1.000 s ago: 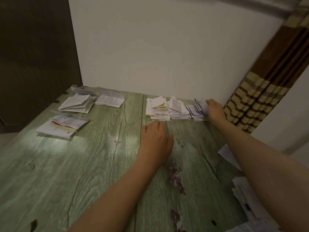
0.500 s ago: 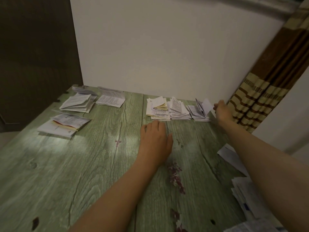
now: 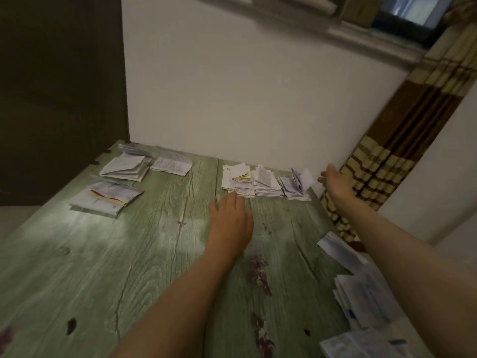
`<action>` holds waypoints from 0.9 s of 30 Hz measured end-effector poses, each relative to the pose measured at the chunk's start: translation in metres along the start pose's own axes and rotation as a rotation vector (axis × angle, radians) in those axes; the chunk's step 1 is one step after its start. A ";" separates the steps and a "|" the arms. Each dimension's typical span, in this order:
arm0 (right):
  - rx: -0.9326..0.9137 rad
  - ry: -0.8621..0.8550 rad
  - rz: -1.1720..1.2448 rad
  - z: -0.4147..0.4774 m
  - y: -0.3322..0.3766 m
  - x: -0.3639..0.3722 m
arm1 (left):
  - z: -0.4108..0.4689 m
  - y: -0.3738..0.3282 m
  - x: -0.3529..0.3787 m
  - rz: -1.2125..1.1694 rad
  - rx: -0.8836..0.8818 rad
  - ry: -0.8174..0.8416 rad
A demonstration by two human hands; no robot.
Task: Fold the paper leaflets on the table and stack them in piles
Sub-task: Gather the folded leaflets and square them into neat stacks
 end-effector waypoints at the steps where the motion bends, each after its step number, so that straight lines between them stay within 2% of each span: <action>1: -0.019 0.008 -0.011 -0.003 0.004 -0.001 | -0.004 -0.002 -0.005 -0.001 0.025 -0.007; 8: -0.028 0.035 -0.017 -0.018 0.008 -0.009 | -0.050 0.021 -0.056 0.004 0.137 -0.115; 16: -0.088 0.039 -0.034 -0.053 0.043 0.001 | -0.079 0.074 -0.118 -0.067 -0.020 -0.263; 20: -0.338 0.188 -0.140 -0.106 0.094 0.054 | -0.097 0.094 -0.139 -0.084 -0.104 -0.301; 23: -0.548 0.355 -0.221 -0.162 0.139 0.119 | -0.108 0.110 -0.152 -0.095 -0.189 -0.323; 25: -0.640 0.490 -0.251 -0.201 0.167 0.169 | -0.114 0.121 -0.164 -0.138 -0.286 -0.364; 27: -0.728 0.517 -0.304 -0.229 0.191 0.213 | -0.121 0.131 -0.173 -0.194 -0.386 -0.430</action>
Point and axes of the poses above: each hand's wrist, its own z-axis towards the middle knuckle, its own x-axis out of the palm, y = z × x, the point moved 5 cm from there along z, towards the middle knuckle, and after that the axes turned 14 degrees about -z, right-handed, at the moved point
